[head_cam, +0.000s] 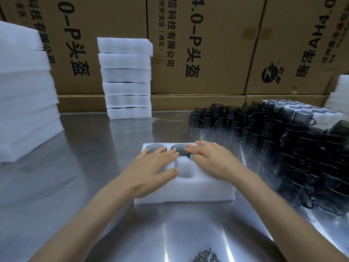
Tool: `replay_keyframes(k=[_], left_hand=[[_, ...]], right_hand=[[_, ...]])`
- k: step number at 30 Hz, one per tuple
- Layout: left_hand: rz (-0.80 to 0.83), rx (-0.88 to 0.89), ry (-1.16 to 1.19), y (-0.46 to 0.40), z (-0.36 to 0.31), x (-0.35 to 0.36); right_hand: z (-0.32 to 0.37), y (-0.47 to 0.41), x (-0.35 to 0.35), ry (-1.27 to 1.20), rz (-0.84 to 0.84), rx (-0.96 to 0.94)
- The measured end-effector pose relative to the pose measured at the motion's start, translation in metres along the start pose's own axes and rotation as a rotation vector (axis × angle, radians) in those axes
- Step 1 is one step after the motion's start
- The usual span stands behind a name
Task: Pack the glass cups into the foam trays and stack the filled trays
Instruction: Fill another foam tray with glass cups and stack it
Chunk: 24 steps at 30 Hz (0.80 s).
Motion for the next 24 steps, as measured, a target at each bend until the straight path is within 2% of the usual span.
replay_keyframes(k=[5, 7, 10, 12, 17, 20, 24], left_hand=[[-0.143, 0.021, 0.018, 0.003, 0.000, 0.005], [-0.217, -0.003, 0.181, 0.009, -0.001, 0.004], [-0.282, -0.013, 0.500, 0.016, 0.008, 0.004], [-0.295, -0.014, 0.580, 0.018, 0.012, 0.006], [-0.293, -0.025, 0.592, 0.016, 0.010, 0.008], [-0.294, -0.032, 0.627, 0.015, 0.010, 0.009], [-0.290, -0.039, 0.659, 0.015, 0.009, 0.009]], right_hand=[[0.002, 0.003, -0.001, -0.117, -0.081, 0.036], [0.002, 0.005, -0.004, -0.116, -0.175, 0.074], [0.002, 0.010, -0.013, 0.136, -0.344, 0.204], [-0.001, 0.016, -0.019, 0.301, -0.385, 0.330], [-0.025, 0.039, -0.040, 0.266, -0.132, 0.772], [-0.036, 0.047, -0.045, 0.166, -0.031, 0.885], [-0.038, 0.046, -0.039, 0.100, 0.062, 0.934]])
Point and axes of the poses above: each hand's wrist, its own y-axis away from the middle knuckle, its own x-axis out of the palm, z = x × y, the point moved 1 cm from there along -y, towards the middle knuckle, and after that the axes turned 14 degrees about -x, right-handed, at the moved point
